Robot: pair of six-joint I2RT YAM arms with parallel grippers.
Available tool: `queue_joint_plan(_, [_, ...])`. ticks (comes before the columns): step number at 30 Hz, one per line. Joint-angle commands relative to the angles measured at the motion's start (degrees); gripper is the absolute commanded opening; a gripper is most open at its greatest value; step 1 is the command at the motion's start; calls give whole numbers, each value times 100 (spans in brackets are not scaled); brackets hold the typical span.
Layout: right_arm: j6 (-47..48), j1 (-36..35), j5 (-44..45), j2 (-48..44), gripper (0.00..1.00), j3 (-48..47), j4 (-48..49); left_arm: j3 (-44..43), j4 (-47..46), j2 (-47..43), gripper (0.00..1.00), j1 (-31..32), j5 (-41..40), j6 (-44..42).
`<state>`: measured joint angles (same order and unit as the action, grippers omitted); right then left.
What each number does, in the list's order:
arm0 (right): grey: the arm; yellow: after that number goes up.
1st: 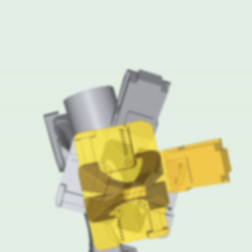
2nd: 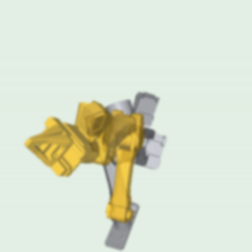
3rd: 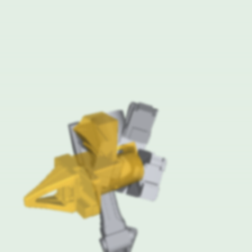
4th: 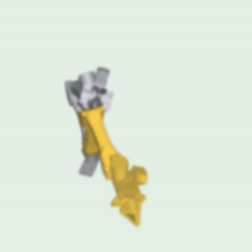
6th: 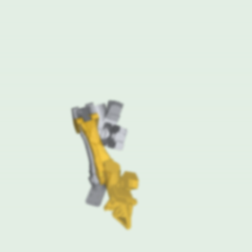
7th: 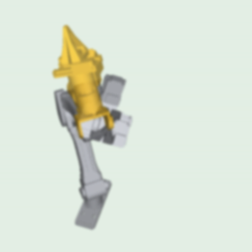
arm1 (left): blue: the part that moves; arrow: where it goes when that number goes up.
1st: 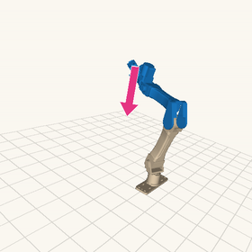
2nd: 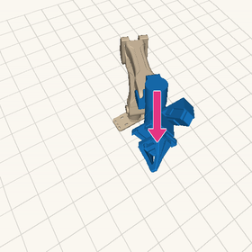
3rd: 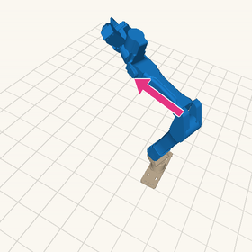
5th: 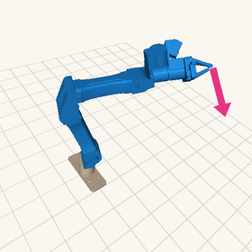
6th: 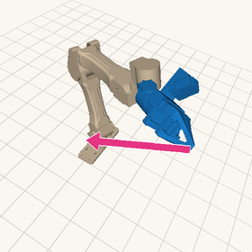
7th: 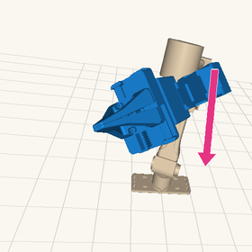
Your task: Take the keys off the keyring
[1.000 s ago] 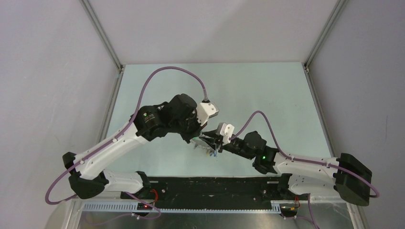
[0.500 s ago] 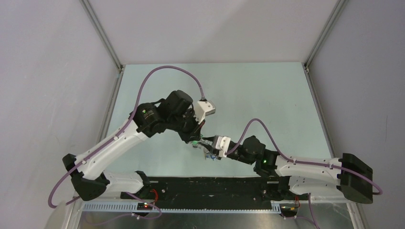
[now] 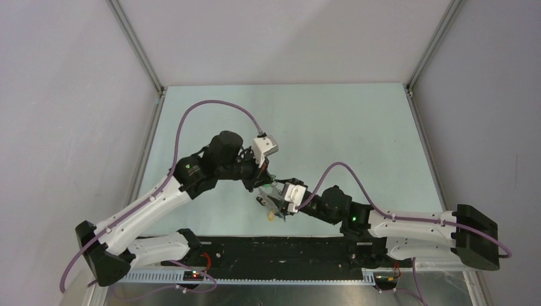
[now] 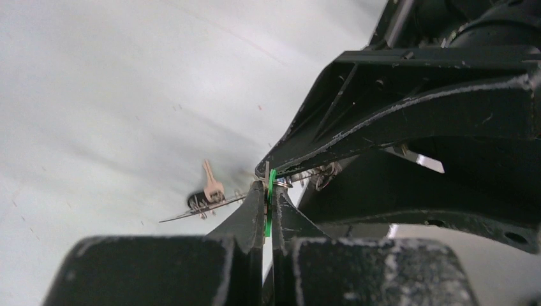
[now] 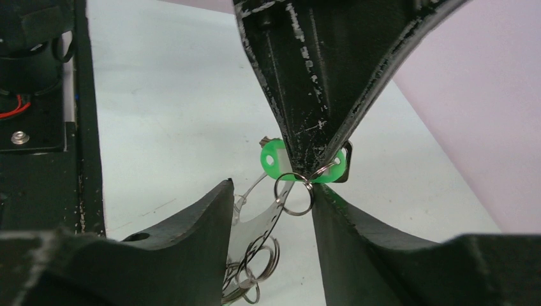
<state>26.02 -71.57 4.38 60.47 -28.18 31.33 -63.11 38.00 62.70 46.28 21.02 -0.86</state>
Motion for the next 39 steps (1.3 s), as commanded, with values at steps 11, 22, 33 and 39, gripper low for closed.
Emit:
queue_joint_plan(11, [-1196,529,-45,-932,56,336,689,1407,-2919,-1355,0,-86,-101,-336])
queue_joint_plan(22, [-1890,1122,-1197,-1169,37,507,876,1742,-3324,-1702,0,-91,-144,-391])
queue_joint_plan(33, [-980,747,-1504,-590,34,61,979,1776,-3363,-1804,0,-85,-96,-365])
queue_joint_plan(39, [-872,744,-1112,-271,32,-119,1219,1808,-3382,-1862,0,-91,-72,-359])
